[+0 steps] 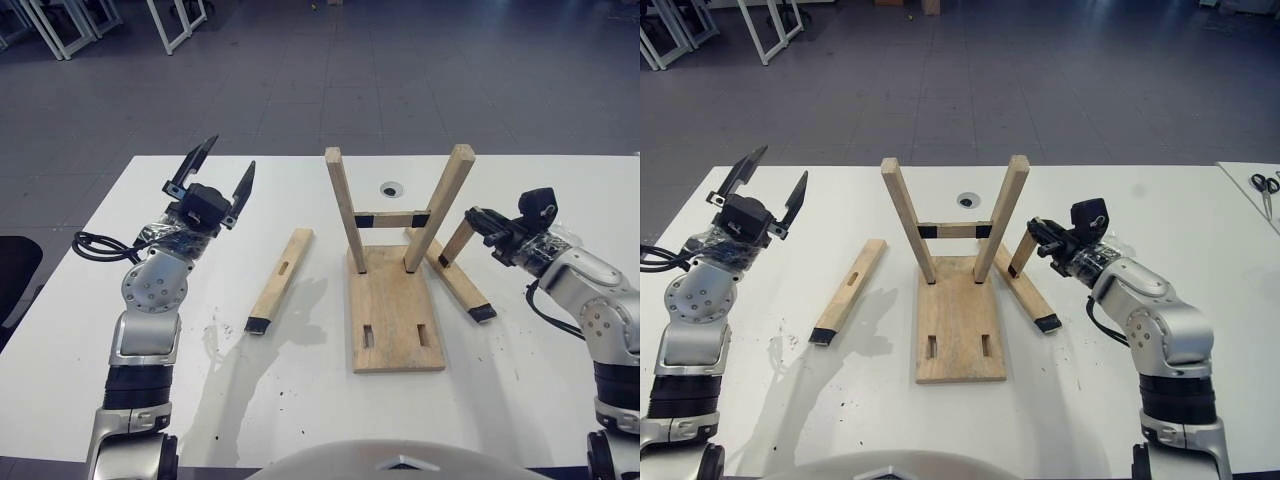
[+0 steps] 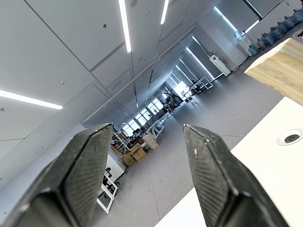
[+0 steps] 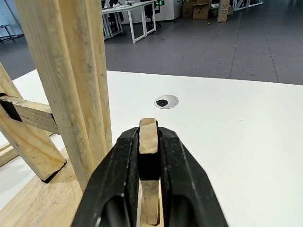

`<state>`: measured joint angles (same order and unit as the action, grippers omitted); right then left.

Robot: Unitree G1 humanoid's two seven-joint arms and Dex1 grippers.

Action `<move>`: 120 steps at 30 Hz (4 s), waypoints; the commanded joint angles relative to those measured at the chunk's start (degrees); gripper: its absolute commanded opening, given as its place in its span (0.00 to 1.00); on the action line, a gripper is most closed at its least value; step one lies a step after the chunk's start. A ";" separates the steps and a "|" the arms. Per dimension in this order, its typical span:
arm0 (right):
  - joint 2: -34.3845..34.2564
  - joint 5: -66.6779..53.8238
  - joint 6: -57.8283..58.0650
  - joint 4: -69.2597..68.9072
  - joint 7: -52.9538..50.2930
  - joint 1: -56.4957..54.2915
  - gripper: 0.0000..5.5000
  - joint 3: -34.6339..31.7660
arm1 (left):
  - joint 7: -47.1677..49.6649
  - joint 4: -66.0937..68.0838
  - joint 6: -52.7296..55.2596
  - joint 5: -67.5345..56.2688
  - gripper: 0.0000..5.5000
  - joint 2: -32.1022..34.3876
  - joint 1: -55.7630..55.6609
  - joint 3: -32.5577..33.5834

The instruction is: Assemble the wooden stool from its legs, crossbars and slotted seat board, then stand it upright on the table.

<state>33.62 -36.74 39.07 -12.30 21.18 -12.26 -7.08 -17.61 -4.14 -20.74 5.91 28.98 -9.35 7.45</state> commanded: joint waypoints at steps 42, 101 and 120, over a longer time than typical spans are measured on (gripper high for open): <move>-12.74 20.48 -10.06 30.52 -8.11 -15.99 0.25 0.25 | 0.42 2.73 0.63 -0.16 0.50 0.16 0.66 -0.52; -13.40 -43.65 7.50 -15.32 -13.66 -15.84 0.37 -14.69 | 19.19 -26.54 55.89 -97.27 0.65 -9.49 -11.50 2.69; -5.34 -55.09 14.51 -14.50 2.80 -10.25 0.37 -1.52 | 17.39 -25.07 61.22 -112.22 0.62 -3.94 -14.33 -3.17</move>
<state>27.53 -90.99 53.11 -26.51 23.24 -22.69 -9.32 0.37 -29.41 39.97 -106.12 24.14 -22.40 4.62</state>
